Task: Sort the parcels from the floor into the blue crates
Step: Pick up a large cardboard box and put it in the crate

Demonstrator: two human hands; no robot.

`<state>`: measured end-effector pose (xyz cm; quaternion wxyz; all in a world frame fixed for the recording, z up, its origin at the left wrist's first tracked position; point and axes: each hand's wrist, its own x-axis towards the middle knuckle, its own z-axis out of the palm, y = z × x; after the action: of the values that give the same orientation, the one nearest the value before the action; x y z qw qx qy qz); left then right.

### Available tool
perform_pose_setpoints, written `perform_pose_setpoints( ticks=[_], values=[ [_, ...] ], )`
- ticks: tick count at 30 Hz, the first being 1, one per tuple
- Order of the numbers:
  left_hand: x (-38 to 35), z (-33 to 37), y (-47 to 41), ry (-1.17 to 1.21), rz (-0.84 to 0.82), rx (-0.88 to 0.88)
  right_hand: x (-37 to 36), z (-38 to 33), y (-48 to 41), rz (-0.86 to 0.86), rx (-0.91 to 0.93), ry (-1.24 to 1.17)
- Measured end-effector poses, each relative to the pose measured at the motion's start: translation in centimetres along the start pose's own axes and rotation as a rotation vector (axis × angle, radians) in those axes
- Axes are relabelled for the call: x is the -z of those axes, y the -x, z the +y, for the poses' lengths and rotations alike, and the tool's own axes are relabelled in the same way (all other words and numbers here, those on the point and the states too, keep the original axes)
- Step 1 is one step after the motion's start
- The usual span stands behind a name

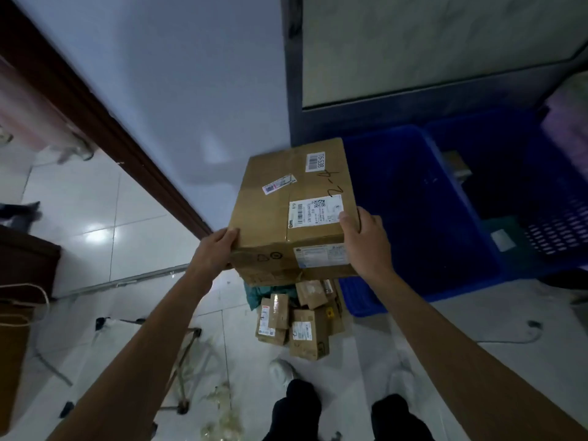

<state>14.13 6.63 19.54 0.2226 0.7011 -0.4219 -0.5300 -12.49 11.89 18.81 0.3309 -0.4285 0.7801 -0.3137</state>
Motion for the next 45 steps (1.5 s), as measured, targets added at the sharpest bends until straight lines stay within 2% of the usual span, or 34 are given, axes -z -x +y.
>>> perform_pose_setpoints(
  ticks=[5,10,17,24,33,45],
  values=[
    [-5.1,5.5,4.2,-0.034,-0.023,-0.115,9.2,0.6,0.4,0.105,0.031,-0.044],
    [-13.3,10.1,8.0,-0.017,-0.055,-0.219,19.2,4.8,0.7,0.188,0.078,-0.138],
    [-27.1,15.2,14.4,-0.03,-0.09,-0.277,33.1,12.9,1.4,0.257,0.057,-0.183],
    [-37.6,18.8,18.8,-0.055,-0.15,-0.305,42.6,19.0,0.7,0.305,0.02,-0.261],
    [-45.2,23.4,16.9,-0.169,-0.253,-0.324,47.4,24.1,-3.0,0.325,-0.071,-0.279],
    [-55.5,29.5,4.6,-0.305,-0.379,-0.309,48.3,28.4,-13.0,0.321,-0.271,-0.36]
  ],
)
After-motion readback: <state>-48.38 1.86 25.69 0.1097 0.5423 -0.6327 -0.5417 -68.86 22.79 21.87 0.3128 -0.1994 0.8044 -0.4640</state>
